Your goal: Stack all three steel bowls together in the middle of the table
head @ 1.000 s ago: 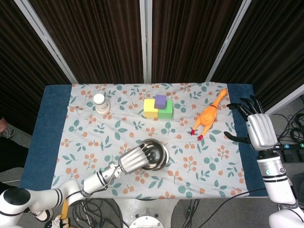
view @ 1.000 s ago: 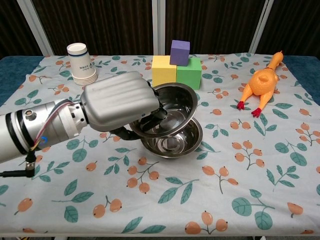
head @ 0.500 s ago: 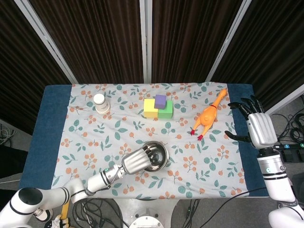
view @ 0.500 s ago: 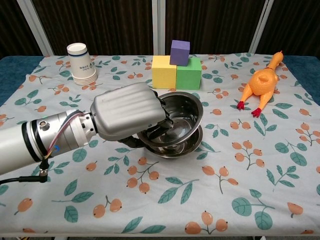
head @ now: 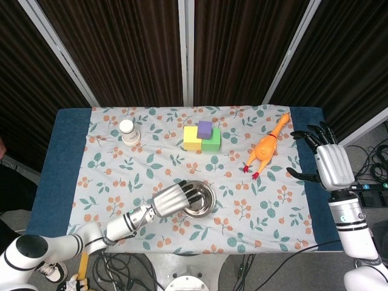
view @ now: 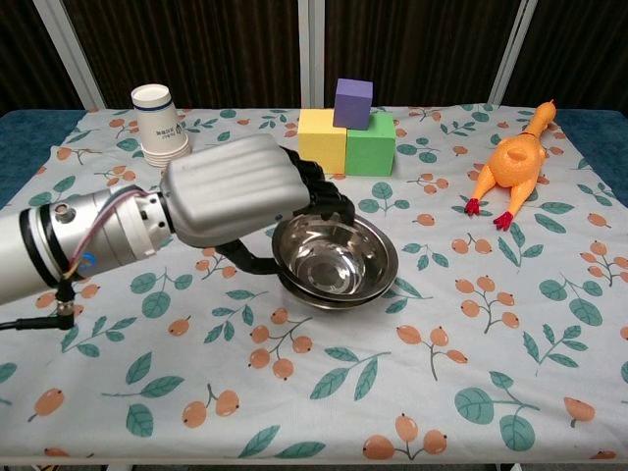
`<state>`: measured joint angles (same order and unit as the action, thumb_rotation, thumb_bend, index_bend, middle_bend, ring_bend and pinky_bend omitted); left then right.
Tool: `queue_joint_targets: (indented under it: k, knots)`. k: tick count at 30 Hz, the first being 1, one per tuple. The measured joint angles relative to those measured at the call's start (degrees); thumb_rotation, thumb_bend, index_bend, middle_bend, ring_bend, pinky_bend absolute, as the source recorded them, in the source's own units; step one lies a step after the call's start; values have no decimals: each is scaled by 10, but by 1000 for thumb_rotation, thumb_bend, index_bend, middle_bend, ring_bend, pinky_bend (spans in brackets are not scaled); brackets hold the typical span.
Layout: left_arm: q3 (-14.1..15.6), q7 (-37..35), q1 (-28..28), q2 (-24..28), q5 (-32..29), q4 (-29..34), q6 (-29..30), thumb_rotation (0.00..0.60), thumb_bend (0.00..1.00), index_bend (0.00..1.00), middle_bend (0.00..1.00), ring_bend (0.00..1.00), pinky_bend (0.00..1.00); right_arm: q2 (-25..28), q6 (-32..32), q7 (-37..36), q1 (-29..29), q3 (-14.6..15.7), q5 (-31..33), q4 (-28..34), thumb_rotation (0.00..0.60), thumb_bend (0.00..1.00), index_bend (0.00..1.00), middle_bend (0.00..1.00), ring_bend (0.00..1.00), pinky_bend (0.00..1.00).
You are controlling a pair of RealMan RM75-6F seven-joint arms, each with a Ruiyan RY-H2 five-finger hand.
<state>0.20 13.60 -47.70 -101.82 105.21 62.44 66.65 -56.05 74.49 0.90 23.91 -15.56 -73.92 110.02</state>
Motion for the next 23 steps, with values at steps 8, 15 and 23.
queue_joint_targets:
  k: [8, 15, 23]
  knots:
    - [1, 62, 74, 129, -66, 114, 26, 600, 206, 322, 427, 346, 451, -5, 2, 18, -9, 21, -18, 10, 600, 42, 251, 308, 112, 15]
    - [-3, 62, 183, 177, -169, 150, 94, 600, 152, 301, 288, 213, 328, -51, 47, 57, -37, 62, -85, -36, 600, 35, 244, 217, 46, 0]
    - [4, -9, 287, 222, -295, 204, 107, 600, 121, 276, 249, 182, 288, -151, 88, 94, -89, 136, -142, -179, 600, 35, 82, 75, 0, 0]
